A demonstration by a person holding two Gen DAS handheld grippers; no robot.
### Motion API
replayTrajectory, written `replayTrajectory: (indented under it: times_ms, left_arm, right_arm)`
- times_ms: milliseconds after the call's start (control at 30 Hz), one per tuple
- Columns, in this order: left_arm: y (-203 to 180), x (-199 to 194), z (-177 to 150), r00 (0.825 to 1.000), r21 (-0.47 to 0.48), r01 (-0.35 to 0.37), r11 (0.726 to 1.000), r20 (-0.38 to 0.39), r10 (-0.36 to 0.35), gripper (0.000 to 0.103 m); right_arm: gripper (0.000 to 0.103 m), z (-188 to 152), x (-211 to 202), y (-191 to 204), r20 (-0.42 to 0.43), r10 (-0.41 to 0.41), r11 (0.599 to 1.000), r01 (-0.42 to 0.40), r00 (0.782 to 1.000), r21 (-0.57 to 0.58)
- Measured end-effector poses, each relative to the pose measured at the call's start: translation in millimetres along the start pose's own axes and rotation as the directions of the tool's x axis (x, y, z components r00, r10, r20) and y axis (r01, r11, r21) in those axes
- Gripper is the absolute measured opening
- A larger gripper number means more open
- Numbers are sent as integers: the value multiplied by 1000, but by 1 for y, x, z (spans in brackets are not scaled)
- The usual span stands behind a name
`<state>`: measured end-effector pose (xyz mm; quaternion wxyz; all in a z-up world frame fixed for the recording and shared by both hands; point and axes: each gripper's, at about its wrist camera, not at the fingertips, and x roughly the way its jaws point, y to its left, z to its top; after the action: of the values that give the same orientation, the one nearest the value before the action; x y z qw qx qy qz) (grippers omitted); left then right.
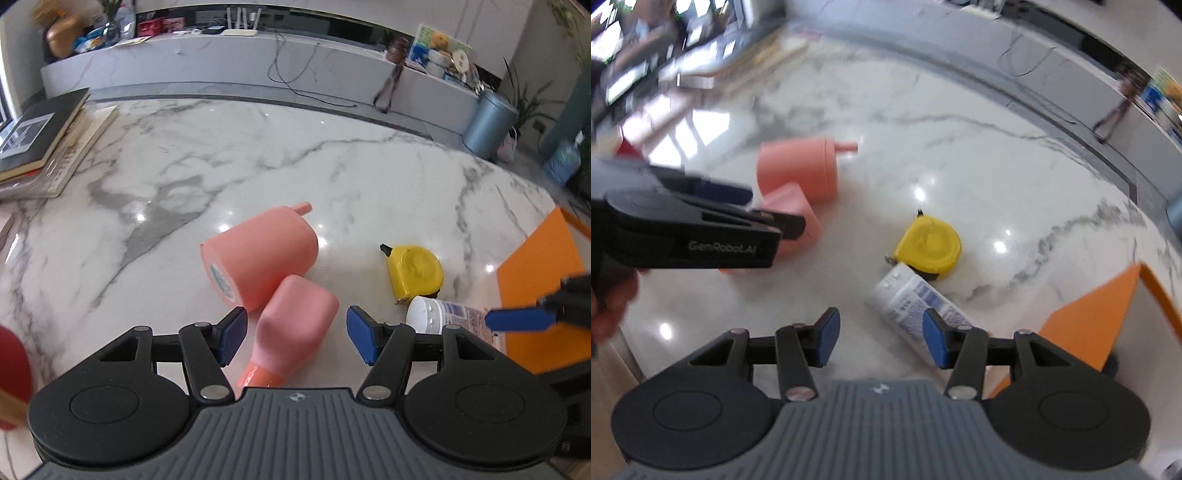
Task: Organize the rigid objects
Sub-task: 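Move the left tool toward the pink bottle while the right tool approaches the white tube, then grasp the pink bottle with the left gripper while the right gripper grasps the white tube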
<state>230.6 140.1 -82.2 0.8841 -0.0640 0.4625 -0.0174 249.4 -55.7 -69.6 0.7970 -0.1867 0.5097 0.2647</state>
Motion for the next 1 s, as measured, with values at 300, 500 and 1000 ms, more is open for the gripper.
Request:
replayTrajectory:
  times_ms: [300,500,1000]
  left_arm:
    - [-10,15,-3,1000,79,-22,997,6,21,59]
    - [-10,15,-4,1000,90,-20,996,6,19,58]
    - [-4,25,-11,999,62,10,998,-51,-7,51]
  right_arm:
    - [50,18,33,-5,-131,-12,981,-14,991,-196]
    - [53,28,49,-4,-171,-32,976,-6,985,-219]
    - [50,15,37,24,-155,66,993,-80,986,-90]
